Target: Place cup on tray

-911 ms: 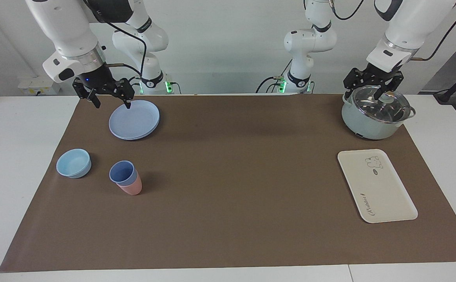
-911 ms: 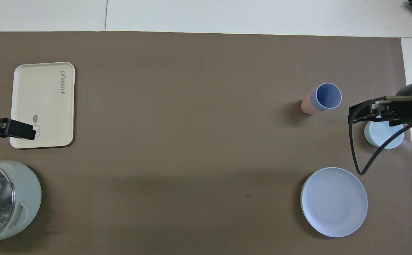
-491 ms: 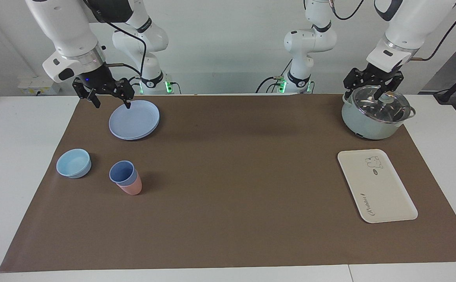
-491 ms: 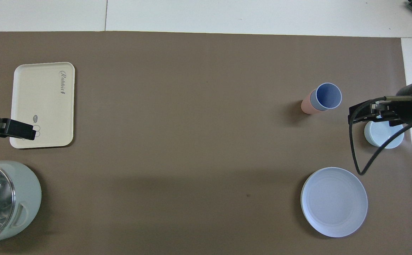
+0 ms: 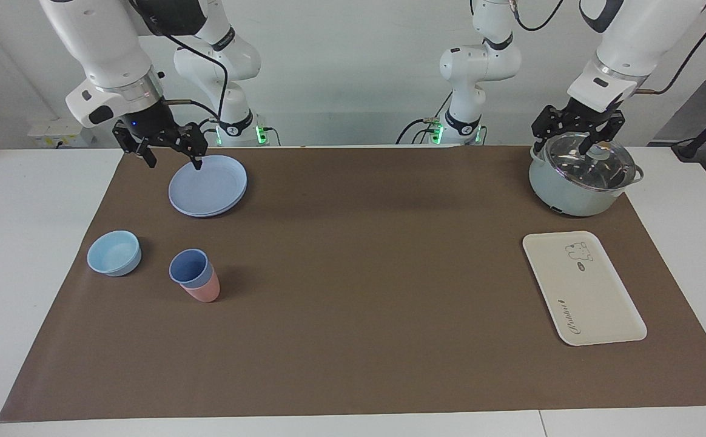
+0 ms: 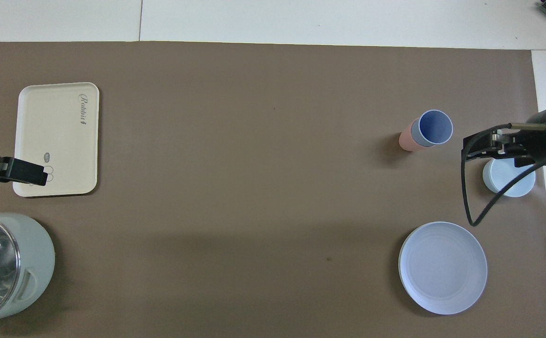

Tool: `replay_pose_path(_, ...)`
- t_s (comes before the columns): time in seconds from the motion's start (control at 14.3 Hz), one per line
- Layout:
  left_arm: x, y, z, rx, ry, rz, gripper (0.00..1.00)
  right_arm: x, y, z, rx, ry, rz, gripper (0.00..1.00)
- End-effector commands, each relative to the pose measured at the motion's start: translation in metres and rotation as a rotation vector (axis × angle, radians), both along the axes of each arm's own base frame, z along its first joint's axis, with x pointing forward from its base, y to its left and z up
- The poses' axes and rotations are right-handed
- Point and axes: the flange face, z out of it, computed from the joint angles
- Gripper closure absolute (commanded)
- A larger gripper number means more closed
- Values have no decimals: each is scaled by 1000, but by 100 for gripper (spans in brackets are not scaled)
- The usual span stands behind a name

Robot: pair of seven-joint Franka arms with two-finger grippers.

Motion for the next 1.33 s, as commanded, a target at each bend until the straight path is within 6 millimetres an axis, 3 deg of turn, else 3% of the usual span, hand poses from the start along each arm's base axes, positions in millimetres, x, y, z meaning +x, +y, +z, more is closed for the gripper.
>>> replay_pose_path(0.0, -7, 2, 2, -9, 4, 11, 0, 12, -14, -10, 29, -34, -132, 4)
replay_pose_path(0.21, -7, 2, 2, -7, 4, 11, 0, 36, -41, -28, 29, -31, -332, 7)
replay_pose_path(0.7, -7, 2, 2, -9, 5, 11, 0, 125, -106, -94, 54, 12, -656, 8)
replay_pose_path(0.84, -7, 2, 2, -7, 4, 11, 0, 137, -130, -109, 158, 13, -818, 8)
replay_pose_path(0.98, -7, 2, 2, -9, 4, 11, 0, 146, -134, -123, 226, 17, -910, 7)
replay_pose_path(1.26, -7, 2, 2, -9, 4, 11, 0, 158, -153, -181, 314, 114, -1018, 7)
